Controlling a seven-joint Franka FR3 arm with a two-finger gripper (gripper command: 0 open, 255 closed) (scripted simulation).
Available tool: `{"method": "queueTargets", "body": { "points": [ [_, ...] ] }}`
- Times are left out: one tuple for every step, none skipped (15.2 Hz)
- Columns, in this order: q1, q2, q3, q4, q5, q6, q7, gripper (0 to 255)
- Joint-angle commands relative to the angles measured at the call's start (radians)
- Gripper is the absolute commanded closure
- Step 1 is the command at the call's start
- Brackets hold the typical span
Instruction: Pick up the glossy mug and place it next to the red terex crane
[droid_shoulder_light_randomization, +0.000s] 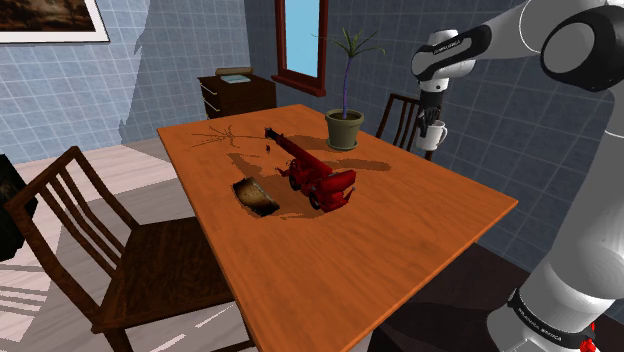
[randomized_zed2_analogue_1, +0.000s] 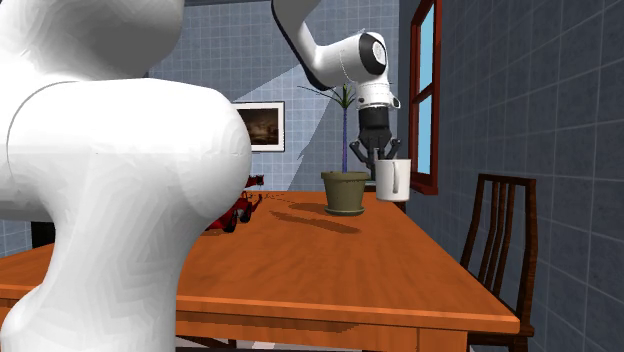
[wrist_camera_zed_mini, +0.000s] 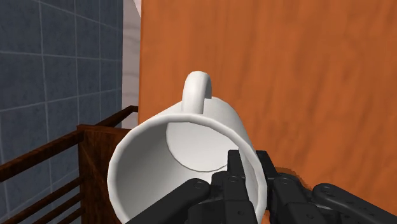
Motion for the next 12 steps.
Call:
{"method": "queueTargets", "body": {
  "points": [
    [0.000, -0.008, -0.001, 0.016, -0.003, -0.024, -0.001, 255],
    [0.000, -0.011, -0.001, 0.027, -0.004, -0.037, -0.001, 255],
    [0.000, -0.013, -0.002, 0.037, -0.005, -0.049, -0.001, 255],
    [0.001, -0.015, -0.002, 0.048, -0.006, -0.062, -0.001, 255],
    [0.001, -0.017, -0.002, 0.059, -0.007, -0.075, -0.001, 255],
    [0.001, -0.019, -0.002, 0.070, -0.007, -0.088, -0.002, 255],
    [0.001, -0.020, -0.002, 0.082, -0.008, -0.101, -0.002, 255],
    [0.001, -0.022, -0.003, 0.094, -0.008, -0.114, -0.002, 255],
    [0.001, -0.023, -0.003, 0.106, -0.009, -0.127, -0.003, 255],
    [0.000, -0.024, -0.003, 0.119, -0.009, -0.140, -0.003, 255],
    [0.000, -0.024, -0.003, 0.132, -0.009, -0.154, -0.004, 255],
    [0.000, -0.024, -0.004, 0.145, -0.009, -0.167, -0.005, 255]
  ]
}}
